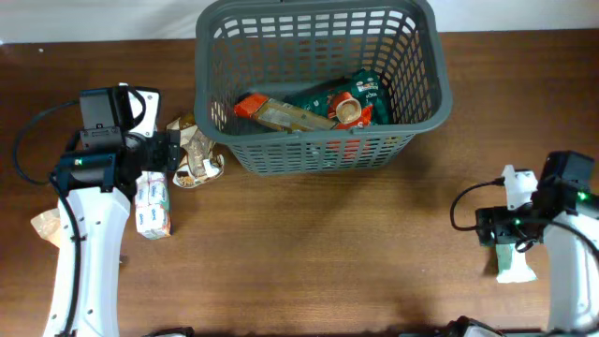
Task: Pack container
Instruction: 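Lower the right gripper onto the mint-green snack and grasp it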
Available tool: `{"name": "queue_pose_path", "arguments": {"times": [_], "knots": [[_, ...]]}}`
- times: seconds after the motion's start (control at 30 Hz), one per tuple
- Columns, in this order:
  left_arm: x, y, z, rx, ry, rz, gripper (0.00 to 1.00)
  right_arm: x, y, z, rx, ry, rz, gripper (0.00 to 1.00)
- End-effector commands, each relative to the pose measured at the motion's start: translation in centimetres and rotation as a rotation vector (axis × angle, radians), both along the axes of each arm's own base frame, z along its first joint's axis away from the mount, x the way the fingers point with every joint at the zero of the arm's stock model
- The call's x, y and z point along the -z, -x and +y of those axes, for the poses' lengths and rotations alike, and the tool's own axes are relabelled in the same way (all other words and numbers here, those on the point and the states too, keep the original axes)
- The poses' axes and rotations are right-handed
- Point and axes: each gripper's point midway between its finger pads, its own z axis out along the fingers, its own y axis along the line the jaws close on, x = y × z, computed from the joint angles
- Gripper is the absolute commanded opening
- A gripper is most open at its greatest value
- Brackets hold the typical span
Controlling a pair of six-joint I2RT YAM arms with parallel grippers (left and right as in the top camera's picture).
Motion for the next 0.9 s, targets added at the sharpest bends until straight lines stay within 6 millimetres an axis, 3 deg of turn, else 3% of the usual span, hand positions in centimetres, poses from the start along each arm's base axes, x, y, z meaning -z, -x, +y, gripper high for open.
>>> {"name": "queue_pose_path", "arguments": {"times": [0.0,0.1,0.43,0.73,0.87], "knots": [[0.3,0.0,-0.2,0.021,0.008,0.011,0.85,0.7,1.0,-0.9,-0.021,0.058,0.068,0.99],[0.3,0.0,-0.2,0.021,0.008,0.012,0.85,1.2,2.1,-1.1,-0.038,0.079,0.118,0.99],[0.3,0.0,-0.2,0.021,0.008,0.012,0.85,3.7,3.0,-0.5,-0.027,0.062,0.129,0.99],[0.4,0.1,-0.2,0.021,0.009,0.015,0.86,2.0,0.5,-1.8,0.103,0.116,-0.035,0.99],[0.4,0.1,-0.2,0.021,0.009,0.015,0.86,2.5,1.3,-2.9,0.154,0.115,-0.028,1.0]]}}
